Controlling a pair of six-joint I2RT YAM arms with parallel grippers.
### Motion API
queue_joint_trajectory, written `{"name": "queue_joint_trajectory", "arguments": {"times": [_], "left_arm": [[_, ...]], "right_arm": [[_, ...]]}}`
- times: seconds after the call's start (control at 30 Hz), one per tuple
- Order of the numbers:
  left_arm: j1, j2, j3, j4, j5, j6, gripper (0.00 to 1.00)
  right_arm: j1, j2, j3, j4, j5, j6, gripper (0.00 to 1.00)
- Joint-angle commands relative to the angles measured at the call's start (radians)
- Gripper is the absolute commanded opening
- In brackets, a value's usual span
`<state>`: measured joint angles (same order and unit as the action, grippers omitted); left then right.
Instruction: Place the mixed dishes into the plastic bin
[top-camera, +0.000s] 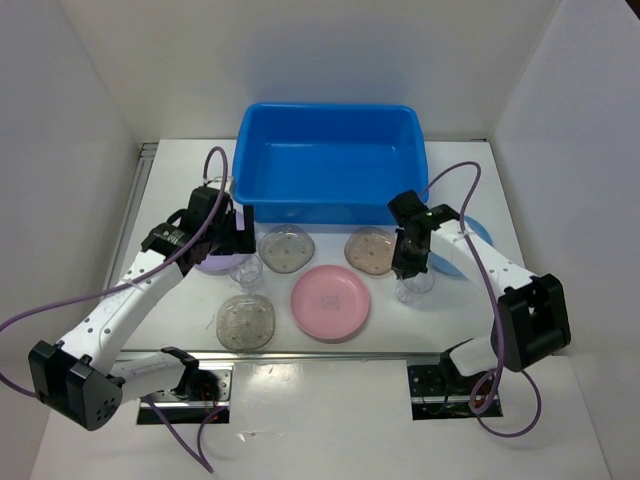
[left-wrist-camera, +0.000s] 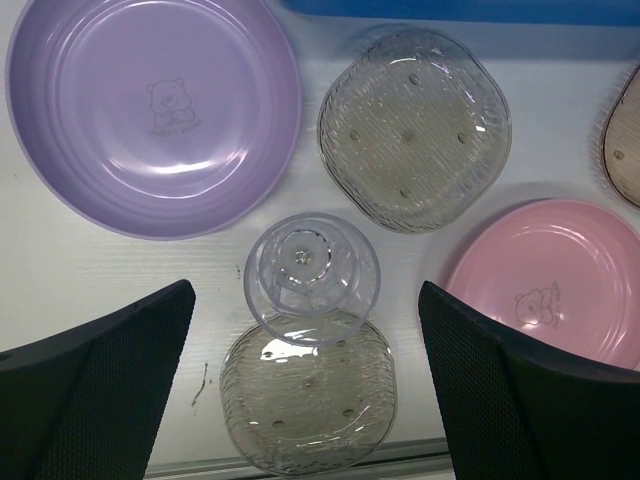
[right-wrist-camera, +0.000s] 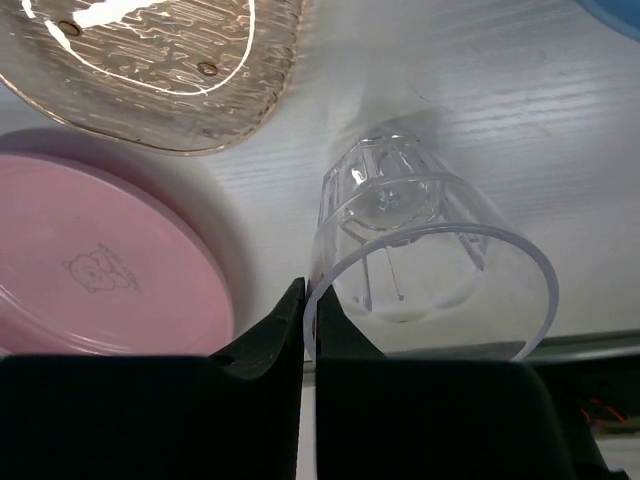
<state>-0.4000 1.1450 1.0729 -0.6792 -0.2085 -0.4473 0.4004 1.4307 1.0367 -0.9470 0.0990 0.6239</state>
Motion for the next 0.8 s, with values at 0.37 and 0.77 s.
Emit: {"name": "queue_joint_trajectory", "arguments": {"times": [0.37,0.77], "left_arm": [[0.003,-0.001,-0.008,0.032,-0.041,0.022,1.0],[0.003,-0.102,-0.059,0.013,-0.137,-0.027,1.0]], "right_arm": [[0.008,0.043,0.802,-0.337,0.135,-0.113,0.01],[-0.077,0.675,1.307,-0.041,0.169,-0.306,0.01]]}}
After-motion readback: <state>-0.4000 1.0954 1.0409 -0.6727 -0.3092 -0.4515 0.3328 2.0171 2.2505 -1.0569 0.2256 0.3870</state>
